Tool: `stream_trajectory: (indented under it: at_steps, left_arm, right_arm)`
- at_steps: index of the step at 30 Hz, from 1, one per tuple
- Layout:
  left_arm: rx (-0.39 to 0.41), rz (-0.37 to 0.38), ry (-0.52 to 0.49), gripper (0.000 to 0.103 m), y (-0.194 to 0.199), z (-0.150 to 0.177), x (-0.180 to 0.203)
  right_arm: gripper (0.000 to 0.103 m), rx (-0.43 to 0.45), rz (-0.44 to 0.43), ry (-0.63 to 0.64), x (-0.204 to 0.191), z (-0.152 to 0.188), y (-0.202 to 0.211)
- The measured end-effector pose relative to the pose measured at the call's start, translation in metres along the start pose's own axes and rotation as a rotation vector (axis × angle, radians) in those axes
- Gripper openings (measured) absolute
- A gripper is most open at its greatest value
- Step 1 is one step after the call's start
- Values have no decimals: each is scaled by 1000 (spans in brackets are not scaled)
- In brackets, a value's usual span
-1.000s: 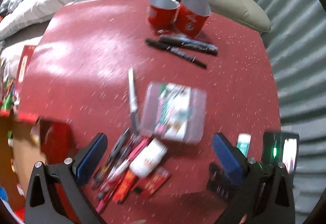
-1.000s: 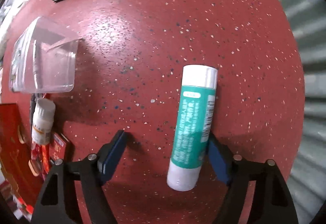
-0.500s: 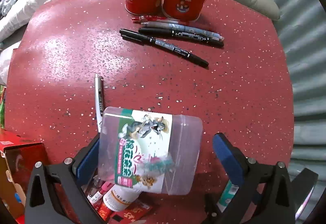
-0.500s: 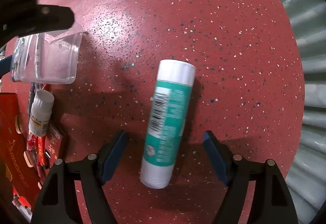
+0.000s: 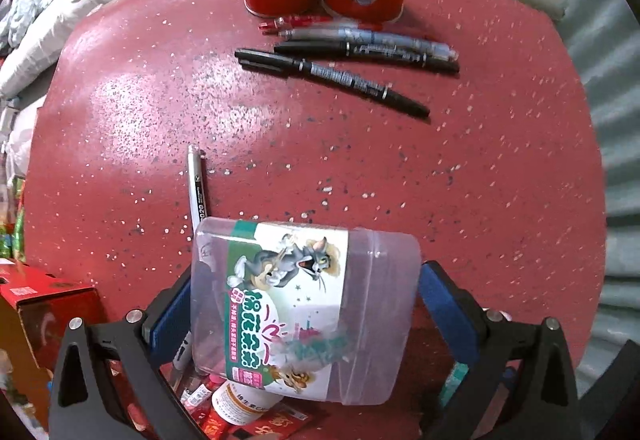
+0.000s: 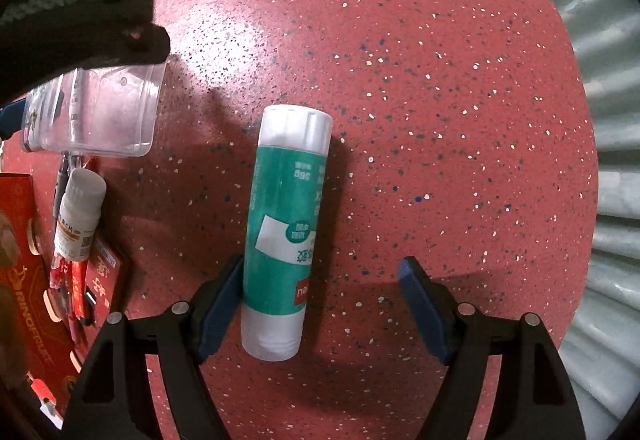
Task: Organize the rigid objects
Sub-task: 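Grasp the clear plastic box with the left gripper while the right gripper grasps the green glue stick, then carry the plastic box and glue stick into the cardboard box and release both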
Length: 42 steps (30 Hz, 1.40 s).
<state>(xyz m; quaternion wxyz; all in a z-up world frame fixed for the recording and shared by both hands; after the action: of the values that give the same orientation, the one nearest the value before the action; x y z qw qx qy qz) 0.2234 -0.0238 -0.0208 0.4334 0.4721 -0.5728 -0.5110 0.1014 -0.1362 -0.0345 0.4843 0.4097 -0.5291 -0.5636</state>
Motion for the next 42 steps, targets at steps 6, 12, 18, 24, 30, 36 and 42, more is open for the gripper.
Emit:
stream_trajectory:
  at_steps: [6,12,18,24,30,36,42]
  left_arm:
    - [-10,31,-11,82,-6,-1,9]
    - [17,25,3,81,5,4,3]
    - [90,39,-27,81,47,29,3]
    - [123,68,-19,81,97,64,2]
    - [147,88,-2,81,143,121,-4]
    - [183,65,96,82,189,179,-33]
    - [196,49,223,82,210,226,-74]
  right_arm:
    - [41,23,10,38,-10,0,6]
    - [31,12,-25,38,-6,5,10]
    - [31,34,-84,9,15,23,30]
    - [31,64,-129,32,24,49,64]
    - [31,93,-162,85,31,83,99]
    - [31,130,-154,202,20,104,129]
    - [31,179,-152,309,-3,116,153]
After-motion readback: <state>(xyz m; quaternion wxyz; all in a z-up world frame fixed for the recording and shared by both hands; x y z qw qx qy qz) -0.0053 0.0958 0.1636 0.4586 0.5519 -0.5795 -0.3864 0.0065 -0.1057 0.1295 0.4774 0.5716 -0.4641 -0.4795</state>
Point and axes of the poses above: each gripper's, at about its wrist camera, not at the fingertips, and y roughly against the way its jaws point, x to its right, z to its underside, the point moved 4 cm from there along -y, roughly the way its jaws point, and after that the axes turned 2 degrees about z, right-handed, at the moved point
